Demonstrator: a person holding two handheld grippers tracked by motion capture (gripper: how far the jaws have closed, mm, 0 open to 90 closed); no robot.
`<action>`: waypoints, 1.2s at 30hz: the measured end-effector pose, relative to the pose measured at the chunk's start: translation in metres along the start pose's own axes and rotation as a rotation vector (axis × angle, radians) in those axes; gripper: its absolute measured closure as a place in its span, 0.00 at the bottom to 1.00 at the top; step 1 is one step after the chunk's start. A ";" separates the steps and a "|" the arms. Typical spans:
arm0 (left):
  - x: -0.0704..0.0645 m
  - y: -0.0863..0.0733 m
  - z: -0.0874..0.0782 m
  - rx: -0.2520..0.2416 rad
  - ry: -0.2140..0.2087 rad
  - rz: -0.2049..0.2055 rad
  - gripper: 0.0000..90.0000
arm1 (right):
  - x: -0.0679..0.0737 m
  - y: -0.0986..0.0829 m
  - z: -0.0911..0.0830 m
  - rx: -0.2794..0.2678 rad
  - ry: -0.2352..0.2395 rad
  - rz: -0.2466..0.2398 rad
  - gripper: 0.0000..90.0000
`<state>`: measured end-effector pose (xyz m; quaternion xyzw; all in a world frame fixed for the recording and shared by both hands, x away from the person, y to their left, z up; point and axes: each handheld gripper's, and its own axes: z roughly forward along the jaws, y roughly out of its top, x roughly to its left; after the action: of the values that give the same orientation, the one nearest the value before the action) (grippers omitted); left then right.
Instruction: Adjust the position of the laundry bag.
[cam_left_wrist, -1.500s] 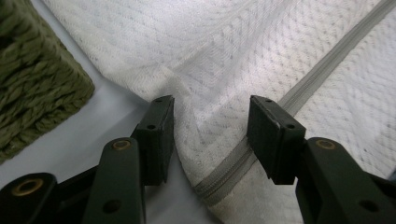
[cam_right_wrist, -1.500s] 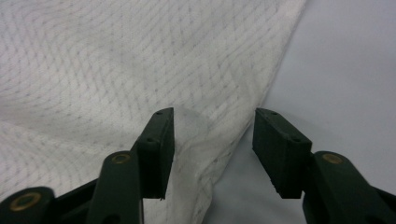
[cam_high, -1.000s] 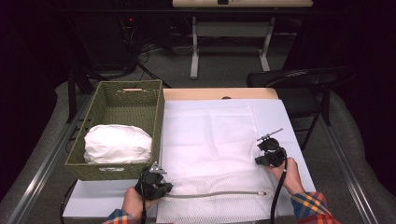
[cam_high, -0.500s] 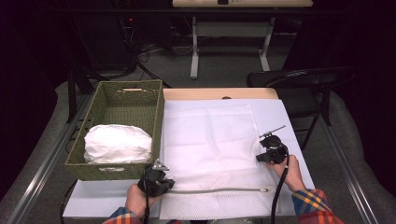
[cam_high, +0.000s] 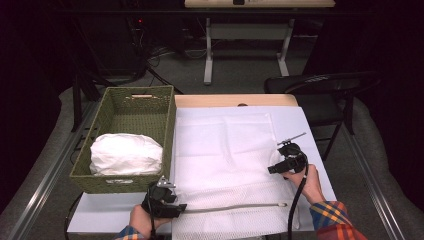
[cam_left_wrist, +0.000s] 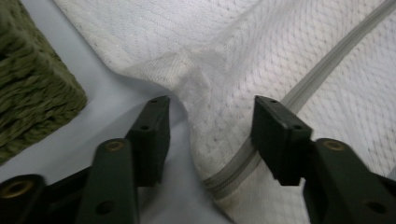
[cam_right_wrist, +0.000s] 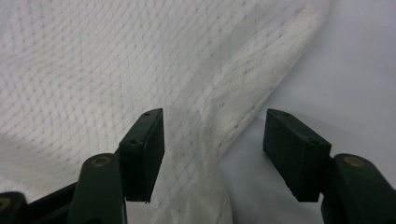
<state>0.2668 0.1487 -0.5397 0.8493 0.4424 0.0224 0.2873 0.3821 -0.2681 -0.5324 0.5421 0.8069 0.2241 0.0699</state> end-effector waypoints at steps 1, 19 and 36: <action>-0.003 0.002 0.004 -0.008 0.007 0.007 0.58 | -0.001 0.001 0.001 -0.002 -0.003 0.005 0.45; -0.002 0.008 0.015 -0.081 0.032 0.029 0.88 | 0.002 0.010 0.008 -0.019 0.004 -0.016 0.80; -0.007 0.020 0.024 -0.095 0.091 0.087 0.95 | -0.007 0.014 0.008 -0.031 -0.039 0.027 0.98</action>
<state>0.2845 0.1231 -0.5478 0.8513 0.4159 0.0946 0.3057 0.3994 -0.2673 -0.5347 0.5561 0.7943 0.2271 0.0909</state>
